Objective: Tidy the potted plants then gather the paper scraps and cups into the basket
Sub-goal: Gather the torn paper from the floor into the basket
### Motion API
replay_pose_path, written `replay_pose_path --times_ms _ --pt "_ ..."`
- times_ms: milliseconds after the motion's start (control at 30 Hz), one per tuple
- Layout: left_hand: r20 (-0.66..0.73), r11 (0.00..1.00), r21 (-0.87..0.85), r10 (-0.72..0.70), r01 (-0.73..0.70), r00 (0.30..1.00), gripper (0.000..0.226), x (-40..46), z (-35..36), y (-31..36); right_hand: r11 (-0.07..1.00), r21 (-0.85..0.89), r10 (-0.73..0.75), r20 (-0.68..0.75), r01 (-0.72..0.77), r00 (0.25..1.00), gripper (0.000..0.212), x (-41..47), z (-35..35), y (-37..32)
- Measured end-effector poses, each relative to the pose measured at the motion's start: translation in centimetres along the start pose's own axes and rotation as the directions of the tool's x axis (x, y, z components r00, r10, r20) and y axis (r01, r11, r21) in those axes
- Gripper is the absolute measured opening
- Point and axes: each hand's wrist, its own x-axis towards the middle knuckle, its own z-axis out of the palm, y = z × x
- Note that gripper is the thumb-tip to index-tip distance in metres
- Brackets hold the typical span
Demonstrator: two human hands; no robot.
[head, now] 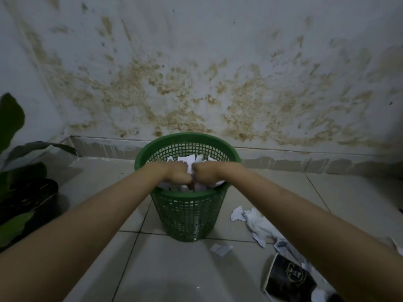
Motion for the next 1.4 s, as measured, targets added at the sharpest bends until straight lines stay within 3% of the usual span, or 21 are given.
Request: replay_pose_path --times_ms 100,200,267,400,533,600,667,800,867,933,1100,1200,1333,1400 --pt "-0.159 0.997 0.011 0.071 -0.071 0.985 0.048 -2.3 -2.2 1.1 0.992 0.123 0.046 -0.145 -0.028 0.988 0.041 -2.5 -2.1 0.3" --pt "-0.412 0.975 -0.008 0.200 -0.222 0.889 0.050 -5.9 -2.6 4.0 0.984 0.180 0.053 -0.268 -0.004 0.962 0.038 -7.1 -2.9 0.7" --pt "-0.486 0.953 -0.040 0.243 -0.300 0.839 0.047 -8.8 -1.8 6.1 0.978 0.211 0.055 -0.292 0.008 0.955 0.037 -10.8 -2.7 0.5" --pt "-0.541 0.944 0.100 0.318 -0.316 0.779 0.060 -13.3 1.7 8.6 0.961 0.277 0.087 -0.290 -0.004 0.953 0.037 -16.6 -0.2 0.8" --pt "-0.311 0.874 0.082 0.479 -0.479 0.821 0.048 -14.4 8.8 9.5 0.913 0.407 0.160 -0.302 -0.024 0.940 0.041 -21.5 7.0 2.2" --pt "-0.152 0.862 0.032 0.504 -0.506 0.850 0.044 -14.4 12.8 9.4 0.822 0.566 0.266 -0.289 -0.061 0.920 0.039 -23.8 12.1 2.6" --pt "-0.004 0.863 -0.003 0.505 -0.505 0.863 0.046 -14.3 16.7 9.1 0.727 0.668 0.368 -0.183 -0.159 0.912 0.032 -25.8 18.1 2.9" --pt "0.286 0.792 0.127 0.547 -0.597 0.787 0.090 -14.0 24.0 8.5 0.598 0.611 0.463 0.266 -0.519 0.846 0.037 -28.7 28.9 1.3" --pt "0.357 0.739 0.178 0.567 -0.649 0.743 0.112 -14.0 26.8 8.5 0.595 0.513 0.506 0.358 -0.618 0.785 0.045 -28.9 31.9 0.0" --pt "0.331 0.695 0.163 0.630 -0.700 0.703 0.118 -14.2 29.0 8.8 0.549 0.487 0.574 0.370 -0.679 0.730 0.054 -28.3 33.6 -1.2" --pt "0.096 0.665 0.027 0.742 -0.746 0.664 0.102 -14.7 32.1 10.1 0.454 0.686 0.608 0.228 -0.569 0.760 0.040 -25.3 34.8 -2.9" --pt "0.044 0.713 -0.136 0.698 -0.688 0.714 0.094 -14.8 32.5 10.6 0.390 0.809 0.623 0.121 -0.441 0.772 0.044 -25.2 34.7 -2.5" --pt "-0.039 0.801 -0.305 0.530 -0.516 0.847 0.106 -15.1 32.3 10.0 0.630 0.756 0.584 -0.311 -0.177 0.750 0.082 -26.0 35.7 -2.8" --pt "-0.090 0.827 -0.338 0.447 -0.449 0.890 0.100 -14.9 31.6 9.0 0.772 0.611 0.468 -0.361 -0.175 0.807 0.092 -25.7 36.9 -3.6"
